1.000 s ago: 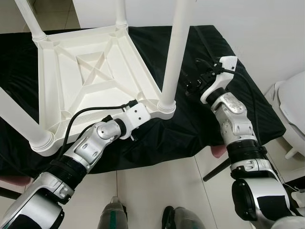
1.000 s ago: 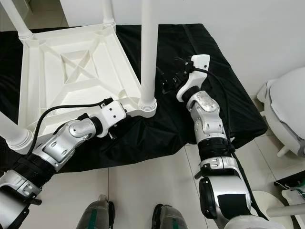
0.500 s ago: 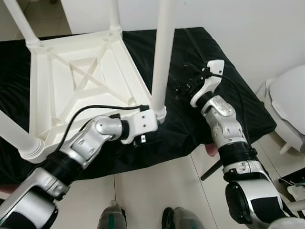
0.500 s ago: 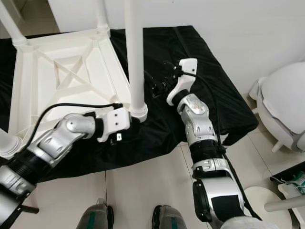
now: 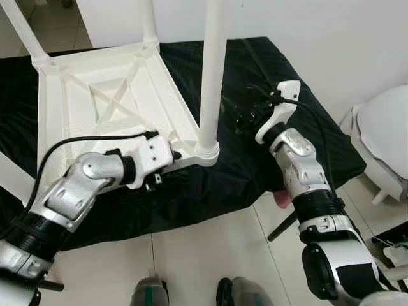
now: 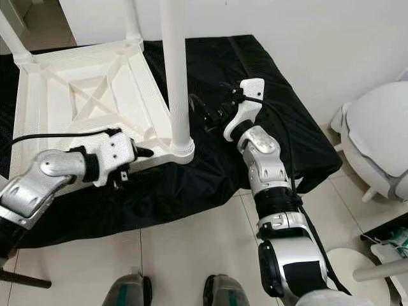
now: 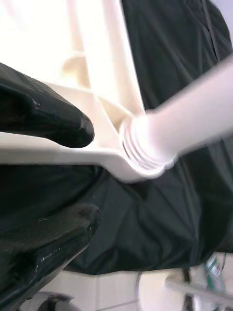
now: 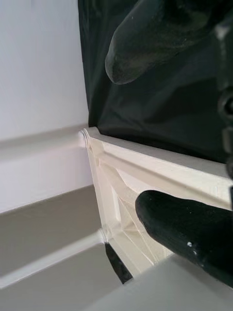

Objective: Building children table

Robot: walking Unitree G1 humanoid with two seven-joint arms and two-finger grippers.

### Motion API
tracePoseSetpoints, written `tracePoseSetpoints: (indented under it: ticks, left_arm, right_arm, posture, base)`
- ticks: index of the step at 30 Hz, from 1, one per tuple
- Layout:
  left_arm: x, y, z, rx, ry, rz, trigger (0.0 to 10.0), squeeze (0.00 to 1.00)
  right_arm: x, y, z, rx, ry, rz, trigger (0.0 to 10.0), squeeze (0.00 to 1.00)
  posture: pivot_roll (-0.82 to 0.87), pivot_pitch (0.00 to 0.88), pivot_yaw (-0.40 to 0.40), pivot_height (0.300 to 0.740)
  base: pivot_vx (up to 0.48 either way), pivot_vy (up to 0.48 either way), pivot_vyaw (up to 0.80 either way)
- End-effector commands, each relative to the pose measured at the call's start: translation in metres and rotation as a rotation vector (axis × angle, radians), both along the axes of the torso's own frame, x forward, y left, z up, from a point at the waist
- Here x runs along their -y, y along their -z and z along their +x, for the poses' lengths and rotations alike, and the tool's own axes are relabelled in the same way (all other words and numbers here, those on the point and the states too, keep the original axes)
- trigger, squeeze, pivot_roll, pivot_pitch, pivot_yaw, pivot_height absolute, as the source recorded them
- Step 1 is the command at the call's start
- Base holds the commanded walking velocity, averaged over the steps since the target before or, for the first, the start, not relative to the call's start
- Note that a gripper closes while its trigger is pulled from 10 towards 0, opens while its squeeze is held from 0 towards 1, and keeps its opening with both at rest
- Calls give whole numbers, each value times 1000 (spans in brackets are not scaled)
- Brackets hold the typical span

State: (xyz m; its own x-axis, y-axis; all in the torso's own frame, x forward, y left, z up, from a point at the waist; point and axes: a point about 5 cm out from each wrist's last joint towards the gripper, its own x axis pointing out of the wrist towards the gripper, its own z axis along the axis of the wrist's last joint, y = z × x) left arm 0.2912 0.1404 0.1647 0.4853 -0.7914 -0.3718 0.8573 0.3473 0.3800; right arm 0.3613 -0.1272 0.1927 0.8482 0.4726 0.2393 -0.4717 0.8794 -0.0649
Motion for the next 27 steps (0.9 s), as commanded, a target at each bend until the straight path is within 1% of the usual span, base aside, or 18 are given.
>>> tracePoseSetpoints:
  ticks: [1,2,3,4,5,6,7,8,10,11,13,14,16,18,20,25,26,27]
  left_arm:
    - [-11,3,2,-13,-97,-15,10000,0]
    - [-18,6,3,-31,-159,-45,10000,0]
    - [-18,6,3,-31,-159,-45,10000,0]
    - [-27,8,3,-47,-224,-67,10000,0]
    - [-27,8,3,-47,-224,-67,10000,0]
    - [-36,11,3,-53,-283,-87,10000,0]
    - [-52,15,3,-57,-430,-164,10000,0]
    - [-52,15,3,-57,-430,-164,10000,0]
    - [-58,15,3,-47,-488,-190,10000,0]
    - [-63,15,3,-44,-557,-262,10000,0]
    - [-72,8,8,21,-695,-402,10000,0]
    - [-72,8,8,21,-695,-402,10000,0]
    - [-80,3,13,72,-790,-482,10000,0]
    - [-80,3,13,72,-790,-482,10000,0]
    - [-89,-4,22,89,-844,-593,10000,0]
    - [-90,-9,30,111,-857,-653,10000,0]
    - [-87,-13,34,127,-837,-692,10000,1000]
    - [-87,-13,34,127,-837,-692,10000,1000]
  right_arm:
    - [4,9,-1,-22,52,7,10000,0]
    - [8,13,-2,-31,90,32,10000,0]
    - [8,13,-2,-31,90,32,10000,0]
    - [11,17,-4,-40,128,54,10000,0]
    - [11,17,-4,-40,128,54,10000,0]
    - [15,21,-6,-55,161,81,10000,0]
    - [21,28,-9,-81,215,130,10000,0]
    - [21,28,-9,-81,215,130,10000,0]
    - [23,30,-10,-89,227,145,10000,0]
    - [25,32,-11,-93,240,154,10000,0]
    - [28,35,-10,-104,268,174,10000,0]
    - [28,35,-10,-104,268,174,10000,0]
    - [29,36,-8,-111,284,182,10000,0]
    - [29,36,-8,-111,284,182,10000,0]
    - [27,36,-5,-113,292,181,10000,0]
    - [25,36,-4,-117,306,185,10000,0]
    - [24,38,-4,-127,301,194,10000,0]
    - [24,38,-4,-127,301,194,10000,0]
  posture:
    - [23,47,10,740]
    - [30,50,11,740]
    - [30,50,11,740]
    - [31,51,14,740]
    - [31,51,14,740]
    - [34,52,18,740]
    - [41,55,23,740]
    - [41,55,23,740]
    - [41,55,23,740]
    - [46,56,26,740]
    - [49,56,23,740]
    - [49,56,23,740]
    - [49,55,21,740]
    - [49,55,21,740]
    - [41,54,18,740]
    - [23,55,11,740]
    - [17,58,6,740]
    - [17,58,6,740]
  base:
    - [0,0,0]
    - [0,0,0]
    - [0,0,0]
    - [0,0,0]
    - [0,0,0]
    - [0,0,0]
    - [0,0,0]
    - [0,0,0]
    - [0,0,0]
    - [0,0,0]
    - [0,0,0]
    - [0,0,0]
    - [0,0,0]
    - [0,0,0]
    - [0,0,0]
    - [0,0,0]
    - [0,0,0]
    - [0,0,0]
